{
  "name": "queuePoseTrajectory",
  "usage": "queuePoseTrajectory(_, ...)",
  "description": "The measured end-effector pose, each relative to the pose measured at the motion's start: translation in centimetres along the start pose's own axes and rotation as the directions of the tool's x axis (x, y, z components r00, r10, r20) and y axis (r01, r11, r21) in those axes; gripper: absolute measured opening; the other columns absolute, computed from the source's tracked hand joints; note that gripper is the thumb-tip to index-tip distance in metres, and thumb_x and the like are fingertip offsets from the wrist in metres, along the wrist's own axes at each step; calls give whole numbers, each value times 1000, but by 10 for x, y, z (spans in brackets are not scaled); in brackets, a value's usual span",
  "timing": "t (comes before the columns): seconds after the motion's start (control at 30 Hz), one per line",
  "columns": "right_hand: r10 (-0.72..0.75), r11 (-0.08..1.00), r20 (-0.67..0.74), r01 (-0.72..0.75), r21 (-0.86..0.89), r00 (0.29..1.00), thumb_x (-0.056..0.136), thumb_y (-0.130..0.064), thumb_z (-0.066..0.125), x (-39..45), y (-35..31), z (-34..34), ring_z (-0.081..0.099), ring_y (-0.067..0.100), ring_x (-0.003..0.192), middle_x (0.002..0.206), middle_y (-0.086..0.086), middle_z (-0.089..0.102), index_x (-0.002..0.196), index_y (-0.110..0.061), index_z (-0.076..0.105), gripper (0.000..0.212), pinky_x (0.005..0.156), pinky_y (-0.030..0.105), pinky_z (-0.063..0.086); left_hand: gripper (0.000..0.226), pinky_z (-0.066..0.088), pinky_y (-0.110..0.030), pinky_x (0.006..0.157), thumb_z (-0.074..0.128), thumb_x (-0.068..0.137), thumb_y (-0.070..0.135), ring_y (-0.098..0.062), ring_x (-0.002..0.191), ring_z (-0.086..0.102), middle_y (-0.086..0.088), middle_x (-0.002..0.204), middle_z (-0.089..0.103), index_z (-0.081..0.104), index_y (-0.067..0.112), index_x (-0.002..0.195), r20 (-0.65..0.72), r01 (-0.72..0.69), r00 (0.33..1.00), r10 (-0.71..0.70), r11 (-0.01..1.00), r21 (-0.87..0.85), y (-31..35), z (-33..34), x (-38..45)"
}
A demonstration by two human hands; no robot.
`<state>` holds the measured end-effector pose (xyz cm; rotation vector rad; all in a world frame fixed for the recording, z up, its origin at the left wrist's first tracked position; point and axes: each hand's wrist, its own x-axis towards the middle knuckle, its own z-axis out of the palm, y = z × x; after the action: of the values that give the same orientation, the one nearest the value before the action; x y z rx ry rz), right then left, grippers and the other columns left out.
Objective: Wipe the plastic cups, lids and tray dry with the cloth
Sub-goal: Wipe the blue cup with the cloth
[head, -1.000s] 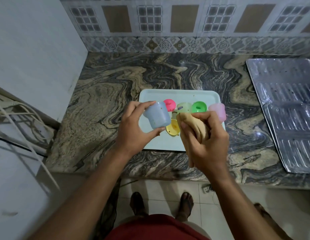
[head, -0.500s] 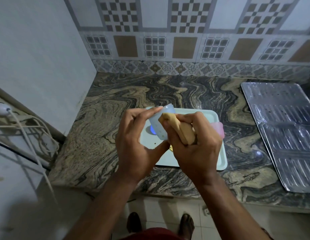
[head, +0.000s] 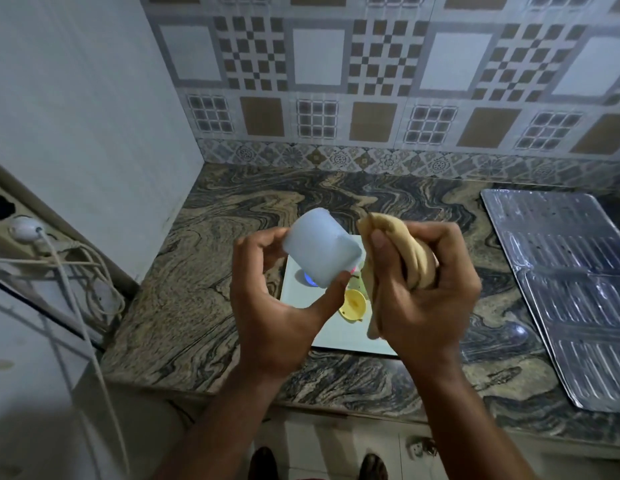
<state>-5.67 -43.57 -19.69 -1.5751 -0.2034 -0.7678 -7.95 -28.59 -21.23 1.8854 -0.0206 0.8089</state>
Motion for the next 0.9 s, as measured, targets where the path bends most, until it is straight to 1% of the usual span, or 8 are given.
queuePoseTrajectory(0.13, -41, 999, 49, 41, -2, 998, 96, -33, 78, -19, -5, -5, 76, 8, 82, 100, -24, 76, 103, -16, 65, 22, 69, 28, 58, 71, 51, -34, 95, 92, 72, 35, -20, 113, 61, -5, 124, 60, 55, 7, 126, 16, 7, 1000, -6, 999, -53, 6, -3, 5)
queuePoseTrajectory(0.27, -69, 997, 63, 71, -24, 996, 95, -22, 78, -13, -1, -11, 77, 3, 90, 105, -25, 76, 104, -16, 68, 15, 77, 26, 60, 73, 51, -33, 95, 98, 71, 30, -23, 114, 61, -5, 124, 58, 60, 12, 131, 48, -86, 995, 84, 995, 41, 11, -5, 8)
queuePoseTrajectory(0.37, -112, 989, 121, 123, -84, 986, 93, -15, 84, -10, -1, -17, 77, 15, 84, 99, -1, 79, 102, -10, 74, 14, 70, 44, 60, 68, 46, -22, 91, 98, 69, 29, -17, 107, 59, -7, 115, 57, 66, 14, 128, 57, -120, 992, 113, 984, 131, 15, -4, 9)
queuePoseTrajectory(0.43, -153, 977, 184, 177, -120, 971, 89, -11, 87, -8, -5, -16, 74, 19, 80, 92, 7, 76, 99, -2, 77, 17, 68, 40, 57, 68, 47, -21, 88, 100, 68, 29, -17, 104, 58, -8, 113, 55, 69, 15, 127, 81, -132, 989, 120, 978, 160, 18, -2, 8)
queuePoseTrajectory(0.53, -188, 957, 194, 224, -184, 963, 91, -16, 85, 1, -12, -11, 68, 16, 77, 87, 5, 73, 97, -2, 78, 17, 68, 27, 52, 67, 44, -16, 86, 99, 68, 29, -10, 103, 54, -8, 110, 53, 69, 16, 126, 107, -172, 982, 156, 971, 164, 19, 0, 6)
queuePoseTrajectory(0.73, 17, 998, 87, -12, -59, 996, 93, -21, 83, 27, -6, 3, 73, 13, 77, 87, -5, 76, 96, -9, 73, 17, 67, 30, 56, 69, 43, -19, 85, 98, 66, 31, -3, 101, 49, -5, 109, 52, 62, 20, 124, 70, -234, 971, 228, 967, 96, 15, -3, 6)
queuePoseTrajectory(0.83, 116, 990, 49, -119, 76, 992, 93, -6, 81, 33, -1, -1, 71, -2, 74, 82, -16, 76, 95, 0, 70, 13, 66, 18, 54, 73, 49, -26, 89, 97, 64, 25, -14, 108, 56, -7, 116, 54, 59, 17, 125, 43, -211, 977, 209, 976, 49, 16, -3, 5)
queuePoseTrajectory(0.9, 86, 985, 41, -91, 149, 995, 94, -4, 77, 26, -4, -5, 70, -7, 76, 85, -22, 75, 99, -2, 66, 12, 69, 11, 53, 71, 54, -41, 90, 96, 66, 25, -29, 110, 60, -11, 119, 56, 55, 18, 123, 2, -149, 989, 149, 989, -13, 12, 0, 9)
